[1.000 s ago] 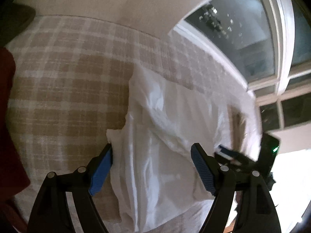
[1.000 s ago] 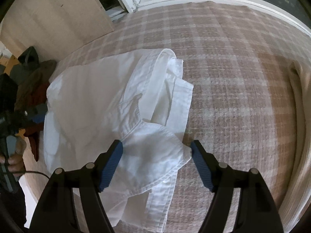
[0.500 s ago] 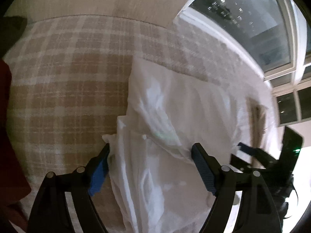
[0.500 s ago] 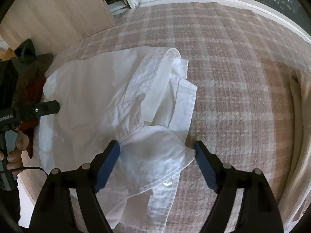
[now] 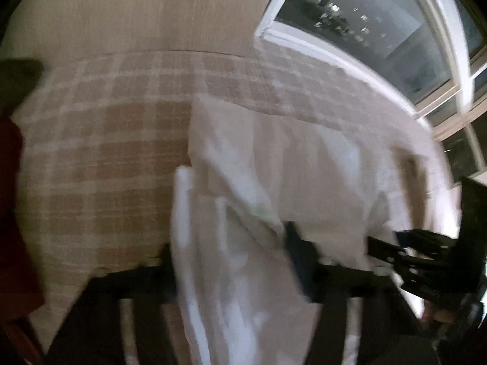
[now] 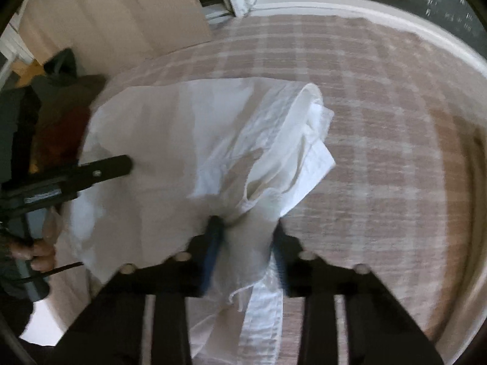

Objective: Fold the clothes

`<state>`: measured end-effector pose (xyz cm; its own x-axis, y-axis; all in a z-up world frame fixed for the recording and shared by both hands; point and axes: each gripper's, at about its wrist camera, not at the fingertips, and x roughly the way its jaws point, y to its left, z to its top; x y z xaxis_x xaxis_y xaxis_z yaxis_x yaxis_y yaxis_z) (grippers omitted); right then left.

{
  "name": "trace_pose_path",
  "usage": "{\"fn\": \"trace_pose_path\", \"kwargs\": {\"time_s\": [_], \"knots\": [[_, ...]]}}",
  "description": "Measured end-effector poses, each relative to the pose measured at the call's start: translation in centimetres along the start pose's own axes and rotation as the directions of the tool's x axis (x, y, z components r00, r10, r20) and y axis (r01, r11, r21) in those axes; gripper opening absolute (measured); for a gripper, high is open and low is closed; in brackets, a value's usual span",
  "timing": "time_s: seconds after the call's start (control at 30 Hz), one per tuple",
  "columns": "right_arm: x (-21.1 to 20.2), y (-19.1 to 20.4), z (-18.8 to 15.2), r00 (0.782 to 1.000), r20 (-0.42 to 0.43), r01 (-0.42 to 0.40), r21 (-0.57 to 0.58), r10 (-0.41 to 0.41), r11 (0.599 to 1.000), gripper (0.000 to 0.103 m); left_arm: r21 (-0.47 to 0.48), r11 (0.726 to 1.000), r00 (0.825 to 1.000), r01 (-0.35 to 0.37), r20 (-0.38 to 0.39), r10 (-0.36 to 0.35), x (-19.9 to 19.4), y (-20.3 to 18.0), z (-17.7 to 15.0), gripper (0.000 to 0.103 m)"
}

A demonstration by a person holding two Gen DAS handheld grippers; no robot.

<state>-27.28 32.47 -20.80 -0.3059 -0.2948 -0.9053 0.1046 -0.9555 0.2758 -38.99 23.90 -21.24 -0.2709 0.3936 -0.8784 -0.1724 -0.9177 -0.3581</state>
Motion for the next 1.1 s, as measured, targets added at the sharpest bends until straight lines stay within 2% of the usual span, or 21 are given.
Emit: {"fn": "trace_pose_path", "kwargs": {"time_s": [0.07,0.1,0.13,0.23,0.33,0.47,0.6,0.87,1.0,1.03,1.1], "knots": [[0.2,0.1,0.0,1.0,0.005,-0.016,0.011,0.016,1.0,0.025,-0.003,1.0,1.0,0.02,0.006,-0.02,-0.1,-0.1,0.0,0.037],[0.3,-0.1,0.0,0.999,0.01,-0.035,0.036,0.035,0.999,0.022,-0.001,0.999,0.999,0.038,0.0,-0.038,0.0,0.1,0.0,0.027],[0.3,-0.3,0.0,0.998,0.016,-0.055,0.061,0.054,0.997,0.021,0.008,0.999,0.999,0.042,0.0,-0.042,0.2,-0.2,0.0,0.022],[0.2,-0.8,0.0,0.993,0.039,-0.113,0.123,0.109,0.986,0.018,0.03,0.998,0.999,0.052,-0.001,-0.052,0.4,-1.2,0.1,0.019],[0.1,-0.1,-0.1,0.991,0.06,-0.129,0.133,0.122,0.983,0.016,0.024,0.997,0.997,0.079,-0.007,-0.079,0.6,-1.6,0.6,0.017],[0.4,1.9,0.4,0.994,0.078,-0.079,0.079,0.072,0.994,0.015,0.078,0.995,0.998,0.058,0.01,-0.059,0.6,-3.3,0.7,0.017],[-0.1,3.5,0.7,0.99,0.104,-0.102,0.075,0.094,0.992,0.014,0.107,0.99,0.995,0.089,0.032,-0.093,-0.4,-4.1,0.2,0.016],[-3.7,6.6,-0.1,0.976,0.17,-0.145,0.059,0.133,0.988,0.014,0.19,0.973,0.984,0.133,0.092,-0.152,-5.5,-6.2,-1.3,0.015],[-7.1,7.8,-1.9,0.966,0.229,-0.141,0.066,0.123,0.988,0.014,0.22,0.961,0.974,0.168,0.113,-0.196,-7.9,-7.3,-2.8,0.015],[-8.1,7.6,-2.5,0.963,0.243,-0.138,0.069,0.117,0.988,0.014,0.233,0.957,0.971,0.175,0.117,-0.206,-9.4,-6.4,-3.5,0.015],[-10.1,7.6,-3.8,0.958,0.268,-0.121,0.069,0.098,0.99,0.014,0.257,0.947,0.966,0.19,0.124,-0.227,-10.0,-8.4,-4.2,0.015]]}}
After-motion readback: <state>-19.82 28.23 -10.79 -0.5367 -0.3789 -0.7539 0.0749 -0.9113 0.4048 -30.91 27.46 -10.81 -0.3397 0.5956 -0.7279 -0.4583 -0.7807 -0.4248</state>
